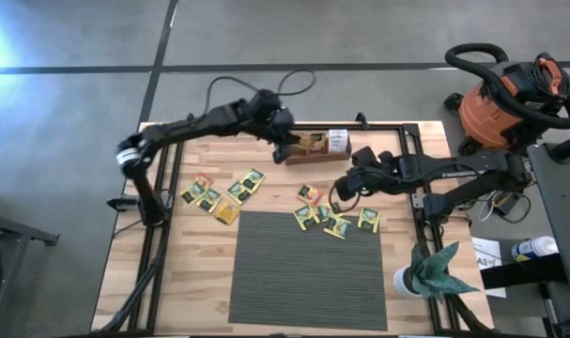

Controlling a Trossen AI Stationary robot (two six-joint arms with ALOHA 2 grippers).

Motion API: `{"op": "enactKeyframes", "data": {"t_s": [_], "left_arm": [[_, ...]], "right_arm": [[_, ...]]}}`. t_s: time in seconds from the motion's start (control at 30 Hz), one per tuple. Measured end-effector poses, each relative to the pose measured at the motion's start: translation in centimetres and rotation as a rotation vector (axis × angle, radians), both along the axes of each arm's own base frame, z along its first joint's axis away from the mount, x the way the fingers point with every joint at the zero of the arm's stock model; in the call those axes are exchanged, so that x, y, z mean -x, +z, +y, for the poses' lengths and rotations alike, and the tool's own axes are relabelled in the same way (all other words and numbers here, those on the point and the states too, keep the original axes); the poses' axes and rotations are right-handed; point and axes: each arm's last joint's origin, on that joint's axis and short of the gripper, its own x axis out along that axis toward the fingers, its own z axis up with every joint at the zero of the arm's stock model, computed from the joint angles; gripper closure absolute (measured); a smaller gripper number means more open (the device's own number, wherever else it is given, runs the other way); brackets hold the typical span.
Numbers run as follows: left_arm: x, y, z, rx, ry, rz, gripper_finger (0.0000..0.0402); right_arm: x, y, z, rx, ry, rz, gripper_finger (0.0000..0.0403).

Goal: Pick & Place Tea
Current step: Put the orange tea bag into the middle section of the wooden organizer

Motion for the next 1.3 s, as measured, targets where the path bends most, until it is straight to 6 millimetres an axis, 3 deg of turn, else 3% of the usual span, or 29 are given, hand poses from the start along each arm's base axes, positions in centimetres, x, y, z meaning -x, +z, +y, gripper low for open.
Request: {"op": "enactKeyframes", "data": {"t_s": [0.43,0.6,0.8,1.03,1.3], "left_arm": [[-7.9,-3.3,5.0,-0.129,-0.102,0.236,0.0401],[-9.1,-4.1,6.4,-0.245,-0.070,0.324,0.0401],[-10.1,-6.1,6.9,-0.221,-0.092,0.391,0.0401],[-9.4,-6.7,5.4,-0.136,-0.105,0.494,0.0401],[-7.0,-0.5,0.1,-0.177,-0.215,0.442,0.0401]], "right_arm": [[0.9,-1.1,1.9,-0.073,-0.075,-0.053,0.0334],[0.9,-1.2,2.2,-0.090,-0.096,-0.075,0.0334],[0.9,-1.2,2.3,-0.108,-0.129,-0.101,0.0341],[0.9,-1.1,2.1,-0.031,-0.123,-0.097,0.0343],[0.1,-0.6,1.8,0.176,0.178,0.049,0.0341]]}}
